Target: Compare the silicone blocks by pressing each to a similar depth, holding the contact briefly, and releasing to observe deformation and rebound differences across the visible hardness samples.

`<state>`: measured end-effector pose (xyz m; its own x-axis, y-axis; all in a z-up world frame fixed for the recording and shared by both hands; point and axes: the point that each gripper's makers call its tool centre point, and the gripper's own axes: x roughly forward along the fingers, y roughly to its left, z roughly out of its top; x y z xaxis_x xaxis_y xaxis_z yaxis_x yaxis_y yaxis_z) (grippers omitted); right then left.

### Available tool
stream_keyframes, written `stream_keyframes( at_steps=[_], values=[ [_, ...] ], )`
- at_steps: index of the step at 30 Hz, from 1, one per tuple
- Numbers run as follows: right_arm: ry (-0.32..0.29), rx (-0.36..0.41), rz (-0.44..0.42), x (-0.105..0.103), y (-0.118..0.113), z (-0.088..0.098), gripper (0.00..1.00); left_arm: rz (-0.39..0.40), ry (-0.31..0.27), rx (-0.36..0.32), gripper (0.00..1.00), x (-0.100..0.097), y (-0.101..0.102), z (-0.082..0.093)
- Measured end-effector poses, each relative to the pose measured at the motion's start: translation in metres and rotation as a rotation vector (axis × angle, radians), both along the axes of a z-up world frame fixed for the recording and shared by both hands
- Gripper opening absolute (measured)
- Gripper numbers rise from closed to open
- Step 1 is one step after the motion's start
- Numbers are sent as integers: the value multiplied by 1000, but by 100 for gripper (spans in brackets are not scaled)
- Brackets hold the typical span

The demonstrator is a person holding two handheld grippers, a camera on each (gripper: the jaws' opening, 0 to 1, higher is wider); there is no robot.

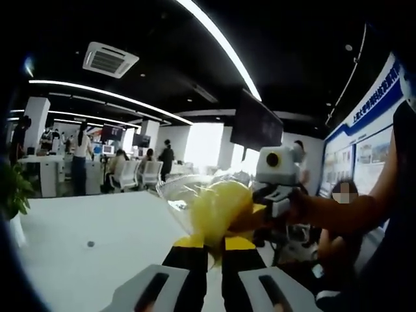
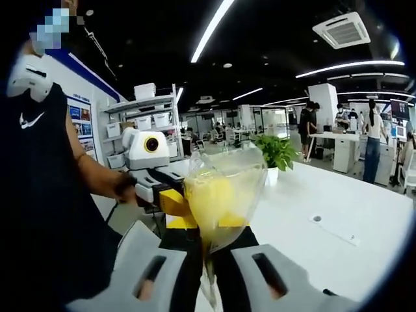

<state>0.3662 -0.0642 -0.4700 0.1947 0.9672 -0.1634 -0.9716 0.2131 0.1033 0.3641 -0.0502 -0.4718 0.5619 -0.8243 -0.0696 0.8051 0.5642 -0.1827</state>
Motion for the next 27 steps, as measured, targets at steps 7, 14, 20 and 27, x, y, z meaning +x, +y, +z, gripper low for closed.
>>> stream_keyframes(
  at_steps=[7,14,20,27],
  values=[
    [18,-1,-17,5,4,3,2,-4,54,-41,4,5,5,1],
    [15,7,-13,8,0,5,5,-24,50,-46,4,7,2,3],
    [59,37,-16,10,-3,7,8,-37,60,-58,3,7,-1,7],
    [40,34,-19,6,-5,1,10,-40,92,-55,3,4,-3,2]
  ],
)
